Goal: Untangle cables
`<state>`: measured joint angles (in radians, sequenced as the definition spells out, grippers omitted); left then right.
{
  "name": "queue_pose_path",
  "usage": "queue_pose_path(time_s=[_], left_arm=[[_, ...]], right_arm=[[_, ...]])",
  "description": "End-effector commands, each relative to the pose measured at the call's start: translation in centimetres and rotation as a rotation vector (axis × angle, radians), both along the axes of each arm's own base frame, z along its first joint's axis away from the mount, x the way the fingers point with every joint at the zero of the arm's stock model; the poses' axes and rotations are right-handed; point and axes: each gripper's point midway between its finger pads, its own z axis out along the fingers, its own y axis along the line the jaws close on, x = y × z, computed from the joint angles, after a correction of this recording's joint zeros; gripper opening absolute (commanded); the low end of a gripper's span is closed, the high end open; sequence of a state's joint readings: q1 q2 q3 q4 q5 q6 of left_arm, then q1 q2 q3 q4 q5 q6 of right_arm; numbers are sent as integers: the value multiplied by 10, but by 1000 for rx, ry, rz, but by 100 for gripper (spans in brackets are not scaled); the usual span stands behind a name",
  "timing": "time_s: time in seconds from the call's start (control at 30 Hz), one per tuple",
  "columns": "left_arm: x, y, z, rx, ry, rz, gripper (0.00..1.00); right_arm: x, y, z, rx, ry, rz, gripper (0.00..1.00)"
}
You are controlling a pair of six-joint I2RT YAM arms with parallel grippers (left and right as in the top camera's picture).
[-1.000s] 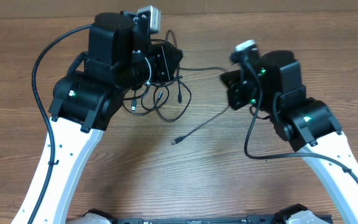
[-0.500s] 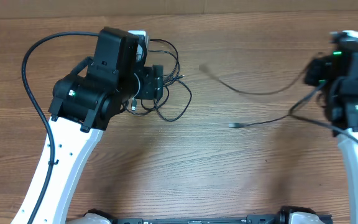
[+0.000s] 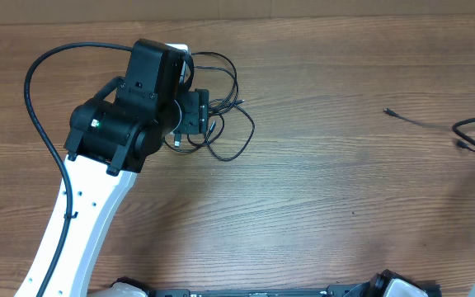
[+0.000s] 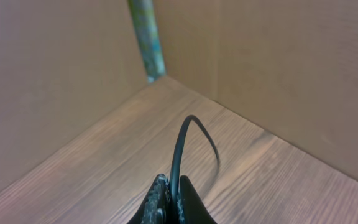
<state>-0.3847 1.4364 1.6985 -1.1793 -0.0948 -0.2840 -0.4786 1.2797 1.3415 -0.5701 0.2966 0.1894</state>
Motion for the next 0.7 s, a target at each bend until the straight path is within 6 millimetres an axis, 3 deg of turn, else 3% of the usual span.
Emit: queue_pose_path(time_s=[0.0, 0.17, 0.23, 0.27, 0.33, 0.47, 0.67], left_arm=[[0, 2, 3, 17, -14, -3, 74], [0, 3, 4, 19, -15, -3, 75], [0, 4, 4, 22, -16, 0, 77], [1, 4, 4, 25, -17, 3, 77], [1, 5, 3, 28, -17, 5, 77], [-1, 7, 2, 37, -8, 10, 77], [-3, 19, -1, 81, 4, 56, 78]], right_arm=[[-7, -24, -4, -15, 22, -141, 4], [7, -26, -27, 23, 63, -110, 8], [21, -15, -34, 69, 54, -24, 25], [33, -2, -37, 112, 32, 66, 46], [50, 21, -34, 167, -15, 216, 63], [66, 69, -24, 204, -46, 489, 66], [65, 113, -23, 254, -34, 621, 72]])
